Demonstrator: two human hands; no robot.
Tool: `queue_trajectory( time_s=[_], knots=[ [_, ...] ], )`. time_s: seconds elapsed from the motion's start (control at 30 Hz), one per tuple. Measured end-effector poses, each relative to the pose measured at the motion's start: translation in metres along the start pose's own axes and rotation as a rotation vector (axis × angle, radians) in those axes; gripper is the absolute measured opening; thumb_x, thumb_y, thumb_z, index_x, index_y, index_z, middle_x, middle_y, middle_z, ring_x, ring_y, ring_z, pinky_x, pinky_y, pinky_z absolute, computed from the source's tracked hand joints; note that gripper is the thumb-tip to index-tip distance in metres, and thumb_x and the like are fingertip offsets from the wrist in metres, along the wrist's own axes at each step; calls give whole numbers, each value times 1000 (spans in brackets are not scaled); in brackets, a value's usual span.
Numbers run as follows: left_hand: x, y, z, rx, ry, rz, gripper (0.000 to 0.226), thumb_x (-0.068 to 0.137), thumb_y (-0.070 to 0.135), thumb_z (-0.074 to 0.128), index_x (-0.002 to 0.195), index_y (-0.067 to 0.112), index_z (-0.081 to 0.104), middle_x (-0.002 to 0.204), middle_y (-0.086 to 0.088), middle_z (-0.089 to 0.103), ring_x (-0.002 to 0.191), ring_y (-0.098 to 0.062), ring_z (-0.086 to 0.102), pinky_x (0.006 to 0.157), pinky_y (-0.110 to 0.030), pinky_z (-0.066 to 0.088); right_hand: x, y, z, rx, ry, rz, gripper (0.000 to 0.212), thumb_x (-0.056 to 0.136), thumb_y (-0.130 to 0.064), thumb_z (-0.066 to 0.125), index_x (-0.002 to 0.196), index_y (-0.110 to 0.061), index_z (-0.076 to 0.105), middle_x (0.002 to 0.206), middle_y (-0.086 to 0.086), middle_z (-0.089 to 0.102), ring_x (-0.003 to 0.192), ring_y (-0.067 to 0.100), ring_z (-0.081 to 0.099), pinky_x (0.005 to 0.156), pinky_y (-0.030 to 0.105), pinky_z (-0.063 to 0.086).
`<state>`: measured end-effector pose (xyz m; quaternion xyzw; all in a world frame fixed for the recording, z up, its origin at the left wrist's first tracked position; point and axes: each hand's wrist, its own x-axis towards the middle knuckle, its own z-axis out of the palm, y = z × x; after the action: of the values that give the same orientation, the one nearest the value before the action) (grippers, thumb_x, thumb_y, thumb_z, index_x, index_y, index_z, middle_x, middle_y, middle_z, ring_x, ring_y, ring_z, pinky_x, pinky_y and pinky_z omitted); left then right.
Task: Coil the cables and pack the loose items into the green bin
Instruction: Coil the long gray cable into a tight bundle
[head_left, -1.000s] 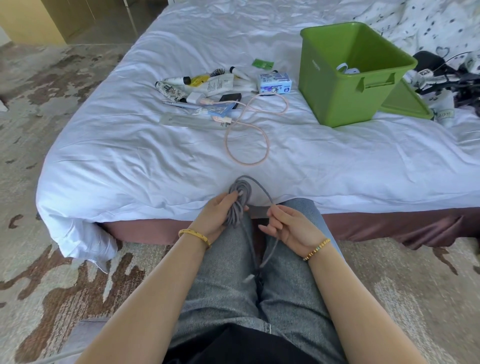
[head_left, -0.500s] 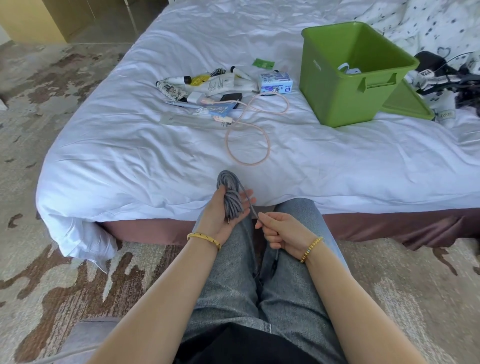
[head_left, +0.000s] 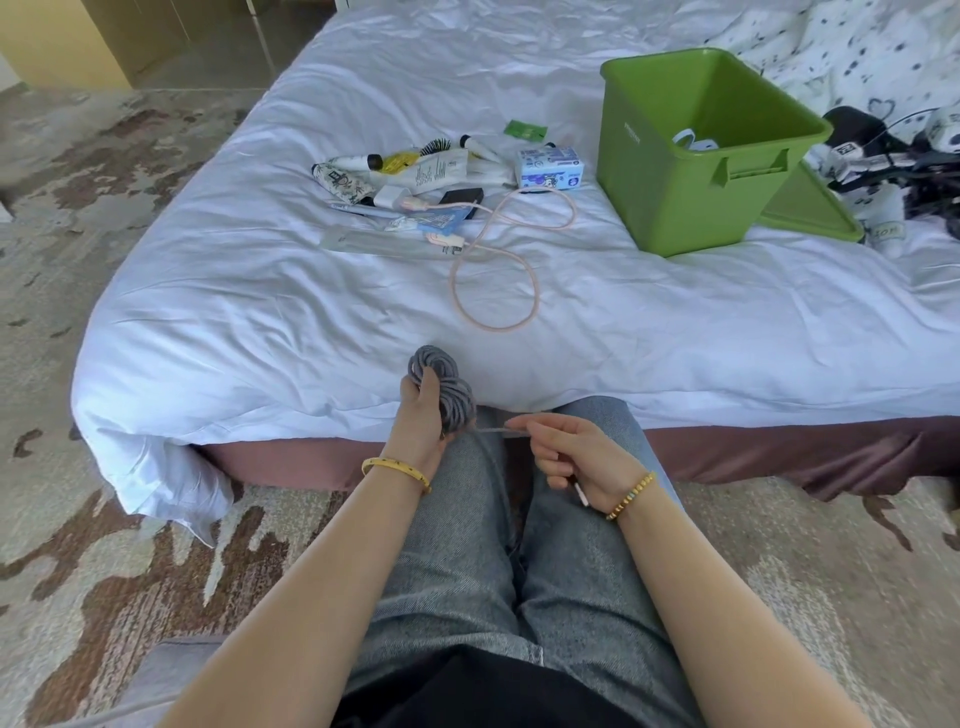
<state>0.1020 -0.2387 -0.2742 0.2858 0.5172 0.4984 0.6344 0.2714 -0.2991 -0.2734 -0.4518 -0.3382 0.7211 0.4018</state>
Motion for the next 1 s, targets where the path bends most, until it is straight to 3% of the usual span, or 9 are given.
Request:
queue_trajectory(
  time_s=[0.1,0.17,0.23,0.33,0.43,0.53,0.73,0.87,1.0],
  knots=[
    [3,3,-2,283,-7,86,14,98,32,39,103,20,45,112,-10,58,104,-27,60,92,-49,51,0,-10,-6,-10,51,-40,16,95,-9,45,96,-9,61,51,-7,44,37,3,33,36,14,27],
    [3,5,-2,501,-65,163,17,97,31,42,106,18,48,111,-9,59,111,-28,57,101,-48,44,0,-19,-9,-96,85,-81,14,95,-10,47,92,-10,60,54,-5,51,39,4,36,36,14,28],
    [1,6,1,702,-170,207,22,96,33,44,107,16,52,107,-6,59,107,-26,58,98,-39,45,-1,-29,-8,-251,112,-115,12,94,-10,50,87,-11,60,55,-4,53,39,3,38,36,14,30],
    [-8,8,7,916,-361,262,22,96,32,44,109,18,55,102,3,58,96,-12,53,72,-3,38,-1,-44,-3,-545,161,-139,13,91,-15,55,79,-14,58,52,-5,52,40,5,38,35,14,31],
    [-19,12,8,973,-598,251,24,96,37,45,115,26,54,98,16,59,90,9,55,64,8,33,-3,-58,2,-761,158,-136,16,88,-21,60,74,-16,56,49,-7,52,40,5,38,36,14,33],
    [-26,18,6,1086,-788,214,21,87,37,61,107,34,55,84,27,57,67,26,52,59,5,37,-3,-67,8,-853,97,-126,18,88,-22,61,73,-15,54,50,-6,53,42,8,39,38,15,33],
    [-28,21,11,1379,-891,237,18,87,38,60,79,22,55,66,13,54,61,0,50,57,-7,36,6,-71,17,-967,31,-125,23,86,-26,63,67,-19,51,47,-6,53,35,-1,41,37,14,33],
    [-36,33,18,1317,-937,207,36,88,43,56,57,27,50,49,13,48,44,4,43,54,-12,34,10,-68,8,-847,26,-113,25,88,-28,61,66,-20,51,38,-8,47,36,7,35,39,18,31],
    [-38,43,19,1002,-780,190,25,91,29,56,69,19,65,59,12,58,56,0,51,54,-10,37,15,-56,6,-424,76,-174,28,85,-29,60,62,-18,49,52,1,40,48,13,32,47,27,25]
  ],
)
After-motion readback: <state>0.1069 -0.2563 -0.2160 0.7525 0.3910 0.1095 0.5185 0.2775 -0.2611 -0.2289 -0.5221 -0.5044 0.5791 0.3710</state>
